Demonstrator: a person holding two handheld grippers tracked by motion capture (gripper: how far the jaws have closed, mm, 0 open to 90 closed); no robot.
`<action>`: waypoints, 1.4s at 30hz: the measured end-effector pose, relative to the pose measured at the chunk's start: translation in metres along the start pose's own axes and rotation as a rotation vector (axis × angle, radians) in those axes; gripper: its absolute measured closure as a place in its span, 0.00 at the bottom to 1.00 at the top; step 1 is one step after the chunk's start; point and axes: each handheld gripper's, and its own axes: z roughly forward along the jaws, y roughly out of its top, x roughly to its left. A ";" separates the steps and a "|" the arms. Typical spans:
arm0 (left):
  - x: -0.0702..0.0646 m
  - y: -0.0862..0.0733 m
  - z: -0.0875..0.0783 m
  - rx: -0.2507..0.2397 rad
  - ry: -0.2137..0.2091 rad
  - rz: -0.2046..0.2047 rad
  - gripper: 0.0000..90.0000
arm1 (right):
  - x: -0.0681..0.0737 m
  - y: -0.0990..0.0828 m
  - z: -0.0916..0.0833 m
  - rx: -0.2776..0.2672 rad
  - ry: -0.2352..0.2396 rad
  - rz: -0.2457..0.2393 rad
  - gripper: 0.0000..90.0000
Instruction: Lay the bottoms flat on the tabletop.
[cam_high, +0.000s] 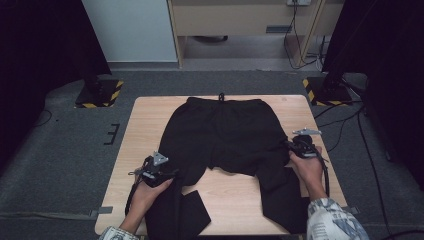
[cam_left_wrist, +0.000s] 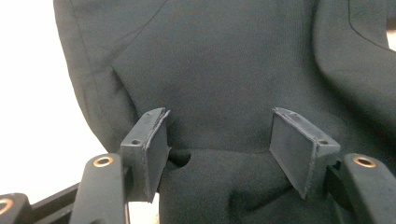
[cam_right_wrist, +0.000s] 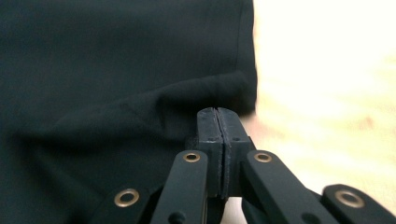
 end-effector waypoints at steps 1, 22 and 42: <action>0.000 0.000 0.000 -0.001 -0.001 0.001 0.40 | 0.001 0.004 0.004 0.004 -0.007 -0.001 0.97; -0.002 0.000 -0.001 0.007 0.001 0.017 0.38 | 0.012 -0.061 -0.062 -0.026 -0.032 -0.012 0.58; -0.004 0.001 0.000 0.006 -0.005 0.021 0.37 | 0.053 -0.050 -0.045 -0.066 0.038 -0.093 0.47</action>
